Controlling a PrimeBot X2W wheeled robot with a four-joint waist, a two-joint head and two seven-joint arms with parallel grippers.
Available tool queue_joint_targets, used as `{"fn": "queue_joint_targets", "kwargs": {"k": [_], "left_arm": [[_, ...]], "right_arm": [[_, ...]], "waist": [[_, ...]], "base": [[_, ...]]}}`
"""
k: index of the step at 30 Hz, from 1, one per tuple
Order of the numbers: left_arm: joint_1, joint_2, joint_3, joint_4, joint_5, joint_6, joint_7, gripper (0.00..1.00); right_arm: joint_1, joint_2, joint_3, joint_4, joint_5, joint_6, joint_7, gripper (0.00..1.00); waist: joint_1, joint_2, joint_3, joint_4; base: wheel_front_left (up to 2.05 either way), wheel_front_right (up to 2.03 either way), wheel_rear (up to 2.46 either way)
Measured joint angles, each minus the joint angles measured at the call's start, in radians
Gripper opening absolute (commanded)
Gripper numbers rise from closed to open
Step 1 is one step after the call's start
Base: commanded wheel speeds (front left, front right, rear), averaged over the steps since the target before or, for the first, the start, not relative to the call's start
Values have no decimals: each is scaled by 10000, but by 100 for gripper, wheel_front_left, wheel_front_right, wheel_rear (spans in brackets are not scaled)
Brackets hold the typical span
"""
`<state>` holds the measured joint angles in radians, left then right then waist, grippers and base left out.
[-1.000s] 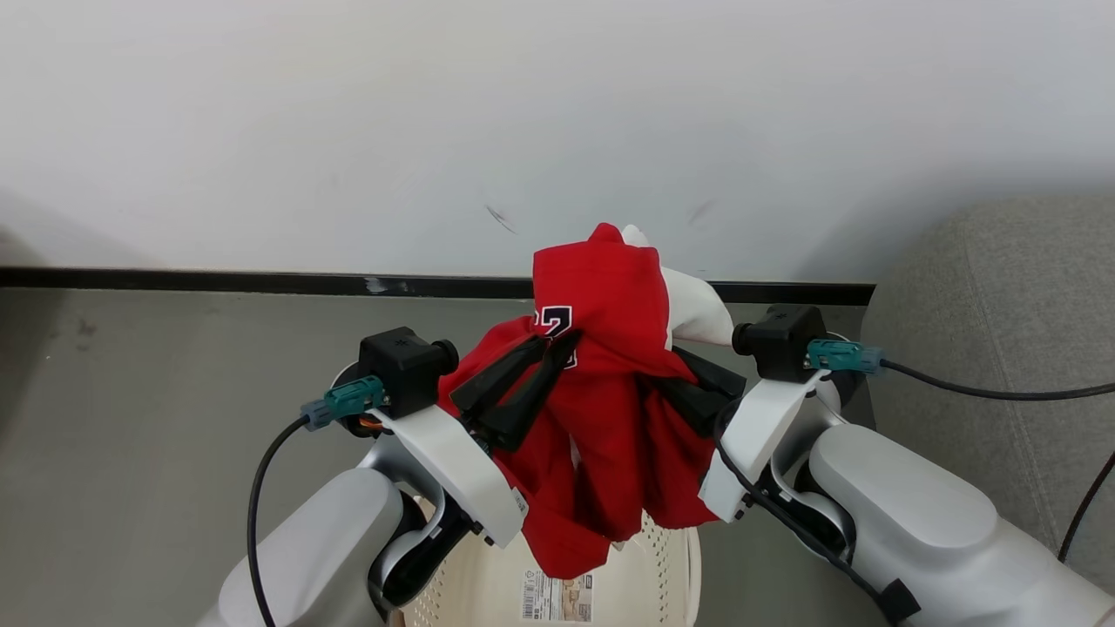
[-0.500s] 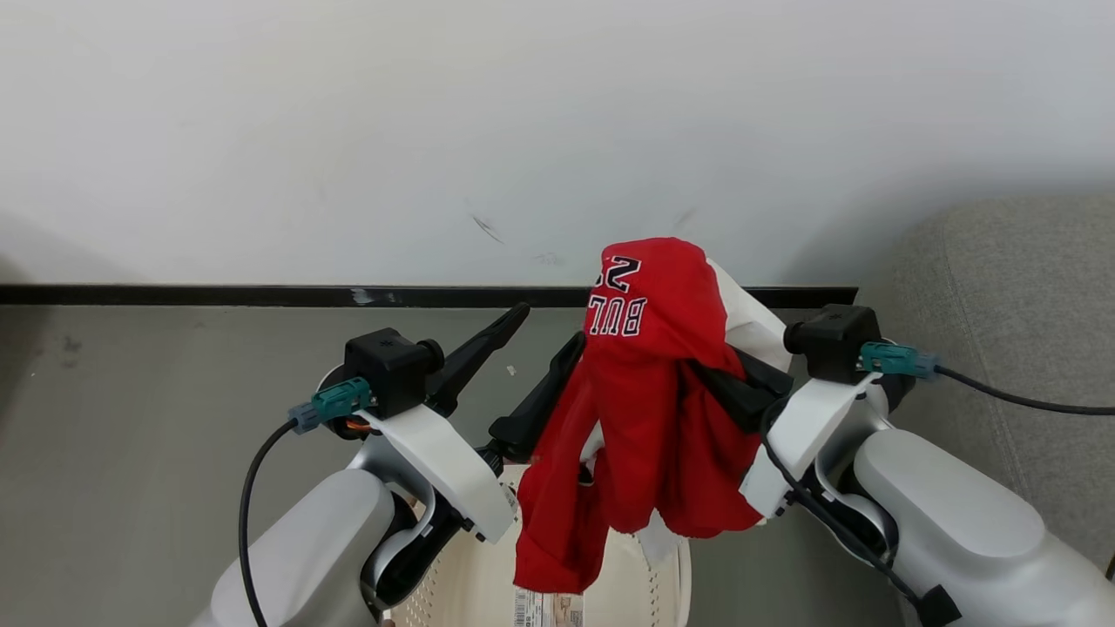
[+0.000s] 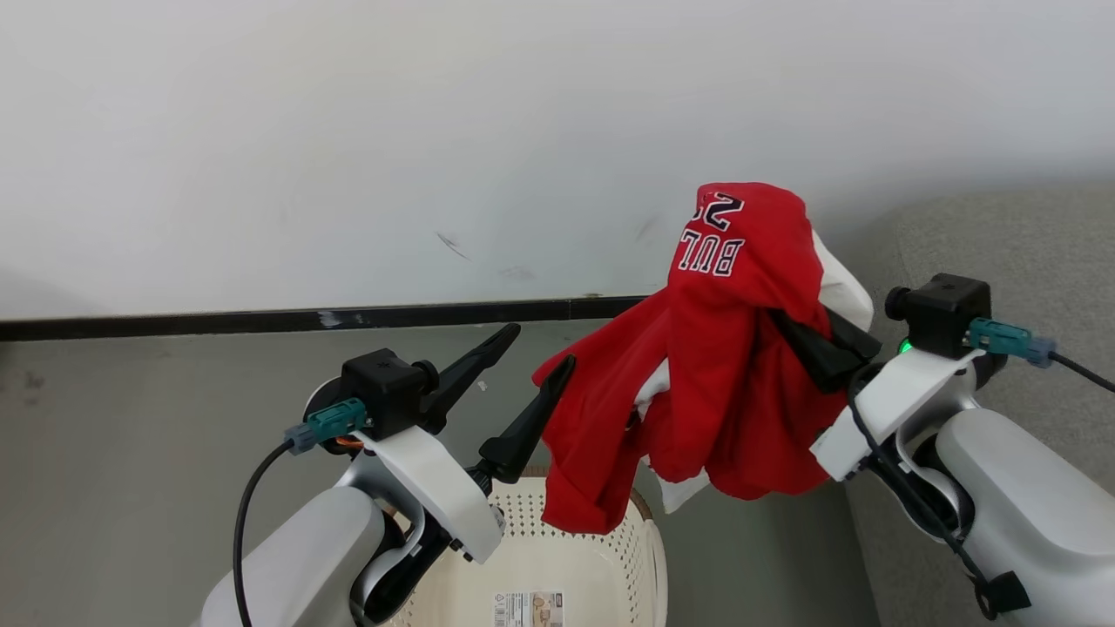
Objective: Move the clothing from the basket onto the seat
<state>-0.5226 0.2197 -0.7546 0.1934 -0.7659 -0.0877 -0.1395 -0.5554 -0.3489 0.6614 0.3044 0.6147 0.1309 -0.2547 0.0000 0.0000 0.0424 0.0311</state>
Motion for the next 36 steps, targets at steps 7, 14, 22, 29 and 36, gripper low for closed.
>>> {"fn": "queue_joint_targets", "kwargs": {"k": [7,14,22,29,36], "left_arm": [[12,12,-63,-184,13,-42,-115,100],[75,38,-251,-324,27,-111,-113,100],[217,79,-362,-485,25,-119,-113,100],[219,77,-585,-627,94,-132,-113,100],[219,82,-667,-704,115,-211,-113,100]], "right_arm": [[520,-353,-1018,-280,-157,0,0,0],[1011,-422,-1632,-639,-445,0,0,0],[1423,-479,-2424,-1068,-627,0,0,0],[1487,-608,-3256,-1599,-1058,0,0,0],[1829,-709,-4230,-2151,-1384,0,-2,0]], "waist": [[0,0,-94,-382],[0,0,-138,-786],[0,0,-90,-1259],[0,1,8,-1691],[0,0,81,-2162]], "base": [[0,0,0],[0,0,0],[0,0,0],[0,0,0],[0,0,0]]}}
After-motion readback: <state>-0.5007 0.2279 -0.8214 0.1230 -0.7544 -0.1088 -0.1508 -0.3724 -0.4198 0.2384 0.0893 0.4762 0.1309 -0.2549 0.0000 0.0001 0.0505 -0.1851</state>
